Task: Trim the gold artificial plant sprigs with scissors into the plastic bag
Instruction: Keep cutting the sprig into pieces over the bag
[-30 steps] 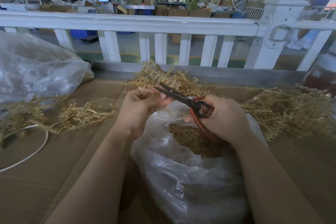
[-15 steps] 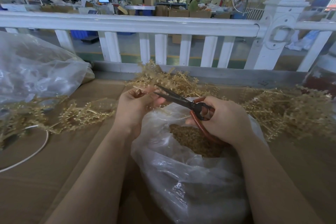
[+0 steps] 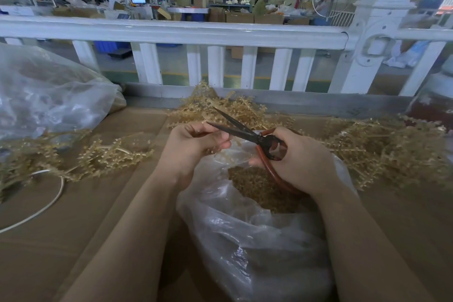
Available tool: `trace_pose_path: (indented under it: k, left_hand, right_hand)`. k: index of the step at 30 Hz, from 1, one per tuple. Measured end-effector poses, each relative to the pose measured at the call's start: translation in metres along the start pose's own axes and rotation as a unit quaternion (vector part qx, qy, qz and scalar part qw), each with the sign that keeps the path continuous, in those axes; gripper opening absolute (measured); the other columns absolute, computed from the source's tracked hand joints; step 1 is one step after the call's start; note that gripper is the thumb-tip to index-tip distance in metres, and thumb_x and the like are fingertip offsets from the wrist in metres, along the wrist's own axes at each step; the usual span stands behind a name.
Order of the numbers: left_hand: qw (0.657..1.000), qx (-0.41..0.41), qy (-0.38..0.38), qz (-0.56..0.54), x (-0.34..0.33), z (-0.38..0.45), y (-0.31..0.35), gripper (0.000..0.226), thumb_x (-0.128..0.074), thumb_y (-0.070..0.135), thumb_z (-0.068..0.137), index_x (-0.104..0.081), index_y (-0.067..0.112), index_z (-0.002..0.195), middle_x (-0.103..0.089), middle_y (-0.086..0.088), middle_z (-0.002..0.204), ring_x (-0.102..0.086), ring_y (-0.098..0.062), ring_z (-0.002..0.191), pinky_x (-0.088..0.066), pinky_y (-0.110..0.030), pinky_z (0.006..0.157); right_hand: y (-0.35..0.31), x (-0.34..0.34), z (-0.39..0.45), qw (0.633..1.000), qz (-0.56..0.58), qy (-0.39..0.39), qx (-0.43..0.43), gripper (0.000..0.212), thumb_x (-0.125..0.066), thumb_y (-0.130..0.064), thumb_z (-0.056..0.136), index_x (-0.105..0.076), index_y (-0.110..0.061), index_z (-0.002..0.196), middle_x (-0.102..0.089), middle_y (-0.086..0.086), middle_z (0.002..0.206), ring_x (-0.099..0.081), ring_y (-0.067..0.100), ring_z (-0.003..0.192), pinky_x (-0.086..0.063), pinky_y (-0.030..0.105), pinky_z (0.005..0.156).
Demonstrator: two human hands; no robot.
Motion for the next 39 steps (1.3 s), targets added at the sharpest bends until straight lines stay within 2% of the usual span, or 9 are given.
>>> trace_pose_path:
  k: [7, 10, 13, 16, 19, 21, 29, 35, 39]
  left_hand:
    - [1.000, 0.004, 0.003, -0.006, -0.004, 0.000, -0.002, 0.005, -0.076, 0.011, 0.069, -0.073, 0.010, 0.072, -0.074, -0.011, 0.077, -0.073, -0.016, 0.074, -0.056, -0.025, 0.076]
    - [1.000, -0.002, 0.016, -0.008, -0.009, 0.000, -0.005, 0.008, -0.072, 0.001, 0.080, -0.070, 0.007, 0.076, -0.074, -0.007, 0.077, -0.072, -0.015, 0.075, -0.055, -0.023, 0.076]
    - [0.999, -0.016, 0.023, -0.016, -0.012, 0.001, -0.006, 0.009, -0.069, -0.003, 0.084, -0.070, 0.004, 0.078, -0.074, -0.004, 0.078, -0.070, -0.012, 0.076, -0.056, -0.021, 0.078]
    - [0.999, -0.027, 0.024, -0.007, -0.014, 0.000, -0.005, 0.021, -0.069, -0.001, 0.083, -0.074, 0.014, 0.069, -0.075, -0.001, 0.077, -0.069, -0.011, 0.076, -0.055, -0.020, 0.077]
    - [0.999, -0.026, 0.028, -0.022, -0.015, 0.001, -0.007, 0.004, -0.072, 0.003, 0.079, -0.071, 0.006, 0.076, -0.075, -0.003, 0.079, -0.070, -0.013, 0.078, -0.055, -0.024, 0.080]
    - [0.998, -0.027, 0.030, -0.041, -0.014, 0.001, -0.007, 0.008, -0.073, 0.008, 0.073, -0.068, 0.003, 0.076, -0.075, -0.004, 0.078, -0.072, -0.014, 0.078, -0.056, -0.026, 0.083]
    - [0.996, -0.042, 0.010, -0.083, -0.011, 0.003, -0.007, 0.009, -0.075, 0.010, 0.068, -0.067, 0.009, 0.070, -0.073, -0.003, 0.073, -0.073, -0.014, 0.076, -0.055, -0.021, 0.075]
    - [0.995, -0.039, 0.001, -0.089, -0.011, 0.004, -0.006, 0.007, -0.076, 0.011, 0.066, -0.073, 0.016, 0.063, -0.074, -0.003, 0.076, -0.073, -0.014, 0.078, -0.056, -0.021, 0.076]
    - [0.996, -0.039, 0.002, -0.082, -0.011, 0.004, -0.005, 0.008, -0.076, 0.011, 0.068, -0.074, 0.018, 0.063, -0.075, -0.003, 0.077, -0.073, -0.014, 0.078, -0.056, -0.020, 0.075]
  right_hand:
    - [0.004, -0.005, 0.003, 1.000, 0.016, -0.010, -0.005, 0.083, -0.029, -0.107, 0.054, -0.052, -0.034, 0.087, -0.059, -0.019, 0.072, -0.052, -0.005, 0.063, -0.034, 0.018, 0.050]
    - [0.005, -0.005, 0.004, 1.000, 0.022, -0.011, -0.008, 0.088, -0.028, -0.108, 0.051, -0.054, -0.032, 0.089, -0.062, -0.017, 0.074, -0.054, -0.003, 0.064, -0.035, 0.019, 0.050]
    - [0.005, -0.006, 0.004, 1.000, 0.020, -0.007, -0.008, 0.087, -0.030, -0.108, 0.051, -0.054, -0.033, 0.087, -0.061, -0.017, 0.073, -0.053, -0.003, 0.062, -0.035, 0.019, 0.050]
    - [0.005, -0.006, 0.004, 0.999, 0.027, -0.014, -0.014, 0.079, -0.039, -0.104, 0.053, -0.052, -0.033, 0.083, -0.060, -0.017, 0.070, -0.053, -0.001, 0.061, -0.036, 0.021, 0.050]
    - [0.002, -0.005, 0.003, 1.000, 0.028, 0.000, -0.013, 0.078, -0.037, -0.104, 0.053, -0.049, -0.032, 0.077, -0.057, -0.018, 0.065, -0.052, -0.002, 0.059, -0.034, 0.021, 0.049]
    - [0.000, -0.003, 0.002, 0.999, 0.025, 0.020, -0.005, 0.079, -0.029, -0.106, 0.053, -0.046, -0.031, 0.072, -0.054, -0.018, 0.061, -0.050, -0.003, 0.056, -0.032, 0.020, 0.047]
    - [-0.005, 0.000, 0.000, 0.998, 0.032, 0.054, 0.006, 0.069, -0.038, -0.097, 0.062, -0.057, -0.033, 0.078, -0.054, -0.019, 0.061, -0.050, -0.005, 0.054, -0.030, 0.016, 0.046]
    - [-0.004, -0.001, 0.002, 0.997, 0.054, 0.046, 0.006, 0.081, -0.031, -0.102, 0.060, -0.064, -0.033, 0.089, -0.061, -0.017, 0.068, -0.054, -0.003, 0.059, -0.044, 0.020, 0.050]
    - [-0.005, 0.000, 0.002, 0.997, 0.056, 0.046, 0.004, 0.075, -0.037, -0.099, 0.061, -0.062, -0.032, 0.084, -0.058, -0.016, 0.063, -0.055, 0.000, 0.056, -0.045, 0.023, 0.049]
Point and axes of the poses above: each hand's wrist, its own z-axis towards the middle knuckle, its own x-axis out of the back of the hand, y = z × x, the point moved 2 cm from there along z, towards the middle knuckle
